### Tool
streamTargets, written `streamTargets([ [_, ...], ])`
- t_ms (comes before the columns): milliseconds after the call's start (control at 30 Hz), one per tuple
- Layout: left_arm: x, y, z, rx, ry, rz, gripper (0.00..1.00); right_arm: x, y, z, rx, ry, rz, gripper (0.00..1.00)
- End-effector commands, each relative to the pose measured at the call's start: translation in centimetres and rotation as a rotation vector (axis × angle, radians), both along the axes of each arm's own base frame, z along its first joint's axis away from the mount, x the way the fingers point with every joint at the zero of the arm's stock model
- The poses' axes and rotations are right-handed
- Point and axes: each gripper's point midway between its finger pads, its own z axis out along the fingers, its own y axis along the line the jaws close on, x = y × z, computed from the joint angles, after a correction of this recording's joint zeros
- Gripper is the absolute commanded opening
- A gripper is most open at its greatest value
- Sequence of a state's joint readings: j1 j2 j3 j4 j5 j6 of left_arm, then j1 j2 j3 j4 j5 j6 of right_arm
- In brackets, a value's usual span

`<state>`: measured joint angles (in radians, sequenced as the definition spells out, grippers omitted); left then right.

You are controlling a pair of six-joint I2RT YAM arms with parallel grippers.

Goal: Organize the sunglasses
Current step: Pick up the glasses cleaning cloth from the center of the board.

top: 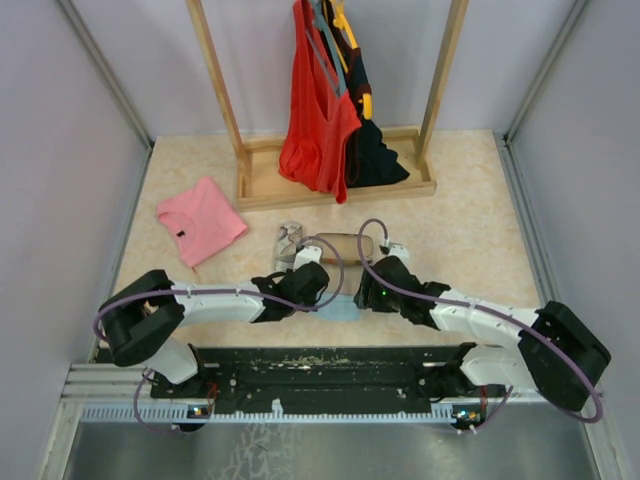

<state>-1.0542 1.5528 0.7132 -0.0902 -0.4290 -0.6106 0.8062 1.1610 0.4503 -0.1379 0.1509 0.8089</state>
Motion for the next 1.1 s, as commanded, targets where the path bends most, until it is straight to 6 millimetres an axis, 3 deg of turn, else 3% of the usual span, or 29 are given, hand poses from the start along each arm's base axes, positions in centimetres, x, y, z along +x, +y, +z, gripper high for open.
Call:
streamTargets([
  [0, -1.9, 3.9, -2.8, 0.147, 0.08, 0.011, 0.0, 2.2, 1.3, 1.5, 0.069, -0.058, -0.023, 0.56],
  [167, -1.9, 4.1, -3.0, 0.154, 0.087, 0.017, 0.0, 2.5, 2.1, 1.0, 0.064, -0.028, 0.008, 0.53],
  [333, -2.0, 4.5, -3.1, 0.155, 0.092, 0.029, 0.0, 1.6, 1.8, -0.1, 0.069, 0.034, -0.016, 0.44],
  [800, -2.1, 3.9, -2.9, 0.131, 0.093, 0.015, 0.0, -0.6, 0.2, -4.8, 0.075, 0.18, -0.078, 0.42],
  [1067, -2.1, 3.8, -2.7, 0.123, 0.093, 0.012, 0.0, -0.9, 0.3, -5.8, 0.089, 0.2, -0.084, 0.39],
])
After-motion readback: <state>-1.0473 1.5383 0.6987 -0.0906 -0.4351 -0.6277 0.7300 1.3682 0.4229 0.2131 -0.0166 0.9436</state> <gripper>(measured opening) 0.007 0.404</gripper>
